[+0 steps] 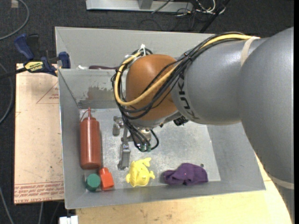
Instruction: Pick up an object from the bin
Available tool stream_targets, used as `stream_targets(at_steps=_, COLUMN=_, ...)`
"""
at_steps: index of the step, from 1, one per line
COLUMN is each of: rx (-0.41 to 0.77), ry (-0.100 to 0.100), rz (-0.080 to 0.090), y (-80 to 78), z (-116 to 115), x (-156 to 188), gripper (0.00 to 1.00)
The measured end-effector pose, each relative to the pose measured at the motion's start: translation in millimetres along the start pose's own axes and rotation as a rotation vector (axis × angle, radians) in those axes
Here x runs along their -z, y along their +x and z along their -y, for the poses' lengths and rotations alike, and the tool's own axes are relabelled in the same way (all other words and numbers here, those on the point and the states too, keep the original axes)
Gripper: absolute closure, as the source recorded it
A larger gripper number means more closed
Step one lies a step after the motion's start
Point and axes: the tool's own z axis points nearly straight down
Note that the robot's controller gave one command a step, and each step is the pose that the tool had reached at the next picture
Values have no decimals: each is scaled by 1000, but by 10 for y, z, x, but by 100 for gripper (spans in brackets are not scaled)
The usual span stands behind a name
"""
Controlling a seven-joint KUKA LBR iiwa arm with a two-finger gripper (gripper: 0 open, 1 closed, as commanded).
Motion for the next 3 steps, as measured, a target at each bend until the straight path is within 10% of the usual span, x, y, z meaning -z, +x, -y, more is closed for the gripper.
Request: stream_targets(at_steps=3, rx=168, ry=1, rz=6, y=111, z=383, x=-429, gripper=0)
